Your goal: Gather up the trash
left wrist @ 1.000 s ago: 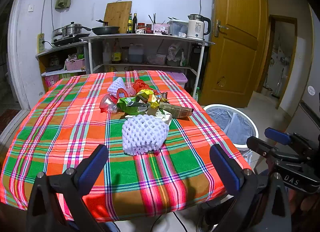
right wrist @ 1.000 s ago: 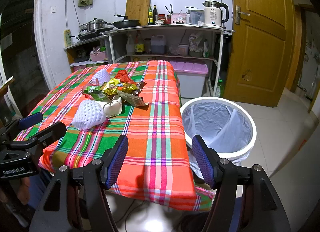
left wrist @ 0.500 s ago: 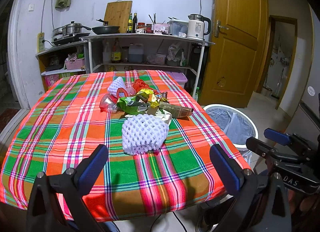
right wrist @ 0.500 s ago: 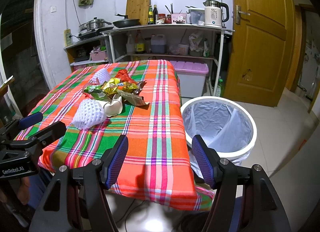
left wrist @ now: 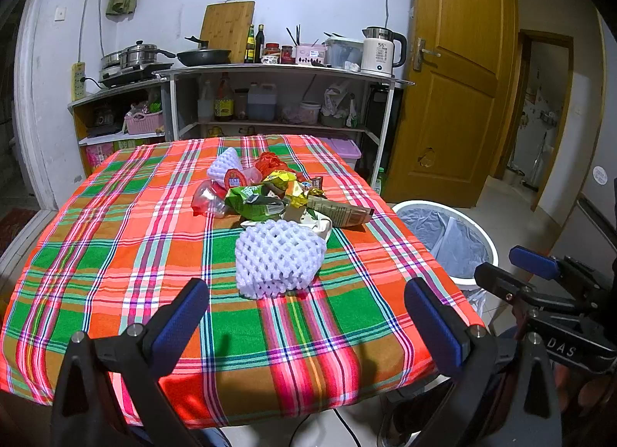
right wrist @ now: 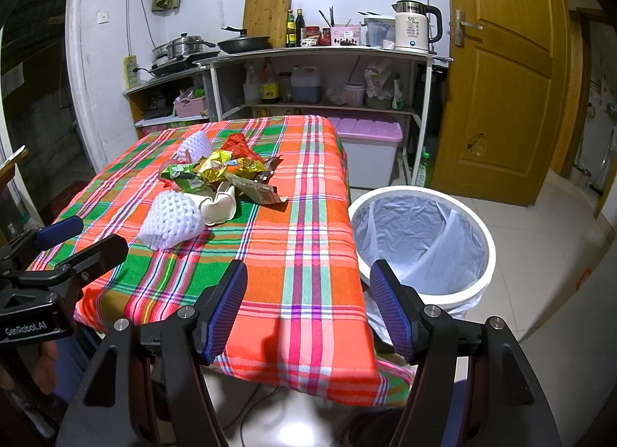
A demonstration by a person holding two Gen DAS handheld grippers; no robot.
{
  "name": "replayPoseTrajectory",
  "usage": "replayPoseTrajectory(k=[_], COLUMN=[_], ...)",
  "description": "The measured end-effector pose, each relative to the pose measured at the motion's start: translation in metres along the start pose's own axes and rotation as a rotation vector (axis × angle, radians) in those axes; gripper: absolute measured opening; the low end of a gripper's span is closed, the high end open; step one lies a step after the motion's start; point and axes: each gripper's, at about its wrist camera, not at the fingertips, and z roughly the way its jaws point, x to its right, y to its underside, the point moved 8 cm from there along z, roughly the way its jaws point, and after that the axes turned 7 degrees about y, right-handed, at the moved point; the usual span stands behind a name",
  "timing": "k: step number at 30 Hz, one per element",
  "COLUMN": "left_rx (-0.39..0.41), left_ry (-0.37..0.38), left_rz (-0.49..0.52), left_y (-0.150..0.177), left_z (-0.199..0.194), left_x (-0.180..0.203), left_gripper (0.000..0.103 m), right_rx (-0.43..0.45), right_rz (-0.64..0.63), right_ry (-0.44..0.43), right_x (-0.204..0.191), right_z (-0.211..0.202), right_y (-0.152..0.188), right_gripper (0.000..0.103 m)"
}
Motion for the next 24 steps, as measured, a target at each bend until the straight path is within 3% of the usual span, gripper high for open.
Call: replayPoseTrajectory(k=[9, 15, 24], left_rx=[-0.003, 0.004, -0.076], left_ry=[0.004, -0.043, -0.024], left_rz=[-0.012, -0.032, -0.082], left_y=[0.005, 0.002, -0.002], left_z=[0.007, 0.021, 0.061], left_x=[-0.001, -0.017, -0.042], left_gripper=[0.103, 0.103, 0.103], right_rx=[-0.007, -0.018, -0.042], right_rz=[-0.004, -0.018, -0.04], right_ry=[-0.006, -0.027, -0.069], right_x=[-0.005, -0.012, -0.025], right_z=[0.009, 0.021, 0.049], right_y=[0.004, -0.002, -0.014], right_gripper=[0.067, 0.067, 0.067])
